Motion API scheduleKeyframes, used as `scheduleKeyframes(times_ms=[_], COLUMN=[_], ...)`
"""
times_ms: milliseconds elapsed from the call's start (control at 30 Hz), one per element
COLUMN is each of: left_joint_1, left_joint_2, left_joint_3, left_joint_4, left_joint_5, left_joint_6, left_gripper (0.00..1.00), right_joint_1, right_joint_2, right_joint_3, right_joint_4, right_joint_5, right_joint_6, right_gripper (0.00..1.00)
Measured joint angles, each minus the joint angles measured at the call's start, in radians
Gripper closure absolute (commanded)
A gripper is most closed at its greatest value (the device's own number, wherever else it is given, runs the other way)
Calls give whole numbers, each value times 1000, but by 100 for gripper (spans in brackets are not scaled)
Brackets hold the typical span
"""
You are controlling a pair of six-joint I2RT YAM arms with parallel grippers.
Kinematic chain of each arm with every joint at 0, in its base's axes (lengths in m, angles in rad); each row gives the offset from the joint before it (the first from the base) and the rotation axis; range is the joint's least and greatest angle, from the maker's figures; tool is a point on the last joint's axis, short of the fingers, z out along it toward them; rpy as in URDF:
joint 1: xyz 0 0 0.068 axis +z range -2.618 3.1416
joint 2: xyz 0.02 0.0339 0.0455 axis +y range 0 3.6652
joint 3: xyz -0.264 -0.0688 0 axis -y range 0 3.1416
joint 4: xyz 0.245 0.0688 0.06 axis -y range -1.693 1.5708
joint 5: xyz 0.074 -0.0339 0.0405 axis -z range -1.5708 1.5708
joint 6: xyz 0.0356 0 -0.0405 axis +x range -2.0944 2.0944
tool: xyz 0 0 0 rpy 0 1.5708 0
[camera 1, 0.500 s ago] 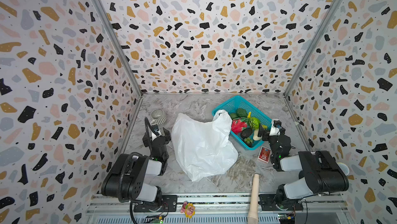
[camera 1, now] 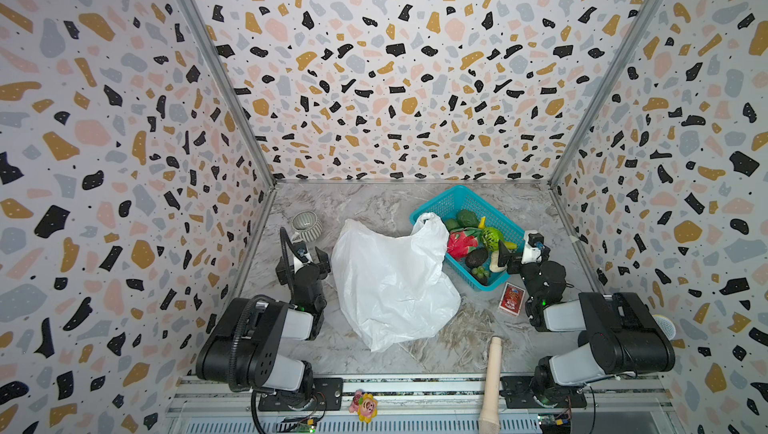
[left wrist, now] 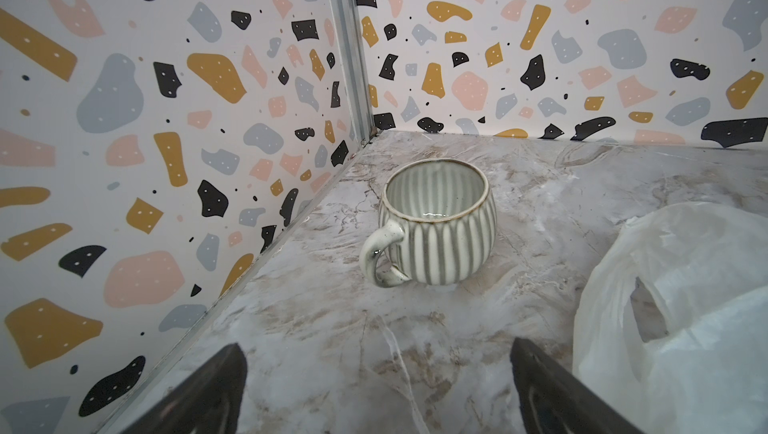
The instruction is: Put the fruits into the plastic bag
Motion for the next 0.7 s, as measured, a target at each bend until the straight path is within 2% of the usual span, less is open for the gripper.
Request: scheduleKeyframes(times_ms=[700], left_joint_1=[15], left_joint_2=[0], left_joint_3=[0], left_joint_4=[-1], left_joint_5=[11], left_joint_6=[0], left_gripper=[1], right_joint_1=[11], right_joint_2=[0], right_joint_3=[0], right_joint_4=[0], right_joint_5=[8], right_joint_6=[-4], right_gripper=[1])
